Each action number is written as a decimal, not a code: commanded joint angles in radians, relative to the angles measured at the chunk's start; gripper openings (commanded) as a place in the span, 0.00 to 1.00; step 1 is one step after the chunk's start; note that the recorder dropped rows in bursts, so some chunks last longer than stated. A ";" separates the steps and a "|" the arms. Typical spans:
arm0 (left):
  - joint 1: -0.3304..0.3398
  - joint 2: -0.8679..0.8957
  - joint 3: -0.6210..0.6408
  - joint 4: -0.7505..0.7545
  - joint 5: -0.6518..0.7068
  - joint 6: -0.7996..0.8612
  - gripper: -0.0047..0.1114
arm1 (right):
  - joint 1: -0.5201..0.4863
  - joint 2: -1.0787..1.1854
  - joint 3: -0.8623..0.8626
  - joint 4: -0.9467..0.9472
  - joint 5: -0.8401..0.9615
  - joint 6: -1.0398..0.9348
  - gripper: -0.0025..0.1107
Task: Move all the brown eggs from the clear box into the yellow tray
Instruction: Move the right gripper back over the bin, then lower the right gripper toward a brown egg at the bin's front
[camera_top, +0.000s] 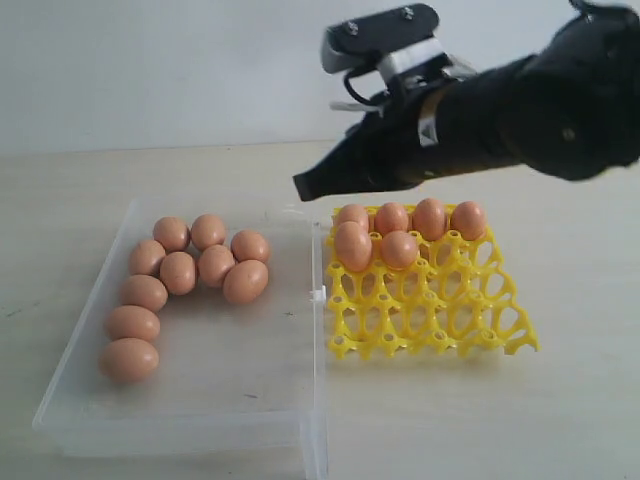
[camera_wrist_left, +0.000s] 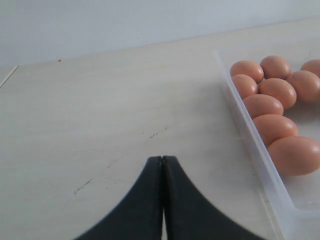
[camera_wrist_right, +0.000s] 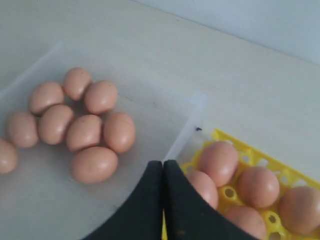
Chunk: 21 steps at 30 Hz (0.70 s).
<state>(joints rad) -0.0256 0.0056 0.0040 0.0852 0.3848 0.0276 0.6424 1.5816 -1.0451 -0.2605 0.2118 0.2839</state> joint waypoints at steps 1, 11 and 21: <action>-0.005 -0.006 -0.004 -0.005 -0.006 -0.003 0.04 | 0.074 0.025 -0.180 0.407 0.276 -0.455 0.02; -0.005 -0.006 -0.004 -0.005 -0.006 -0.003 0.04 | 0.113 0.324 -0.565 0.545 0.775 -0.651 0.02; -0.005 -0.006 -0.004 -0.005 -0.006 -0.003 0.04 | 0.179 0.656 -0.983 0.362 0.948 -0.688 0.03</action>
<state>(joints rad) -0.0256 0.0056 0.0040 0.0852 0.3848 0.0276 0.8014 2.1901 -1.9486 0.1479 1.1471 -0.3929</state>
